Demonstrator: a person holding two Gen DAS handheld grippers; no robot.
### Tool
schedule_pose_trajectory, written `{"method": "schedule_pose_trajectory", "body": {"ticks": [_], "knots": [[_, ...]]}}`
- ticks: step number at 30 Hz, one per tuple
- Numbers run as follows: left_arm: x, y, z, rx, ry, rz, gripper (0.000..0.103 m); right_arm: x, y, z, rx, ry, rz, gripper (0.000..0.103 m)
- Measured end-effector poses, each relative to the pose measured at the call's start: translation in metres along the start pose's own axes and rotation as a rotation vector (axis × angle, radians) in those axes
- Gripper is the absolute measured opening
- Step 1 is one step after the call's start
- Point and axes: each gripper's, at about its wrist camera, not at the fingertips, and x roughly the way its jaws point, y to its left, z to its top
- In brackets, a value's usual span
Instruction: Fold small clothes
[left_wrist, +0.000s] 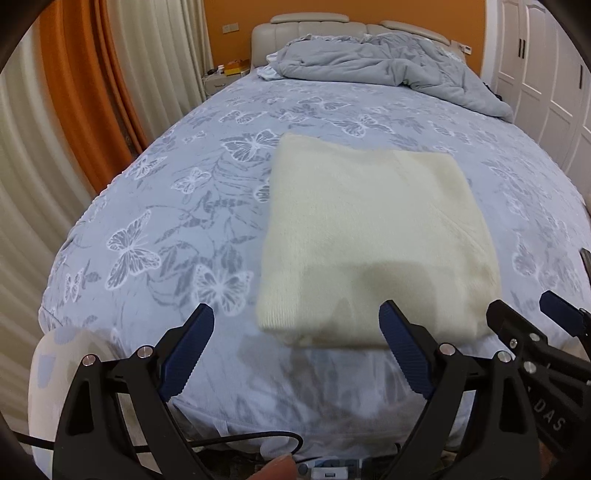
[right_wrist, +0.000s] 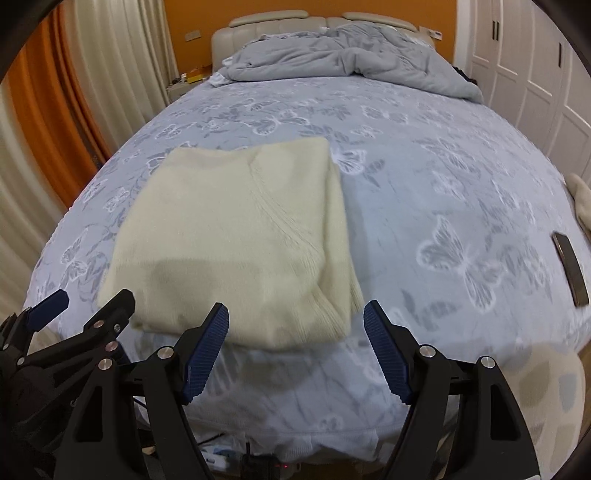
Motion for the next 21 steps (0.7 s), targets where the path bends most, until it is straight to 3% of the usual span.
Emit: {"method": "schedule_pose_trajectory", "body": {"ticks": [21], "knots": [[0.032, -0.005, 0.023, 0.009, 0.051, 0.002, 0.088, 0.036, -0.005, 0.017, 0.061, 0.080, 0.000, 0.073]]}}
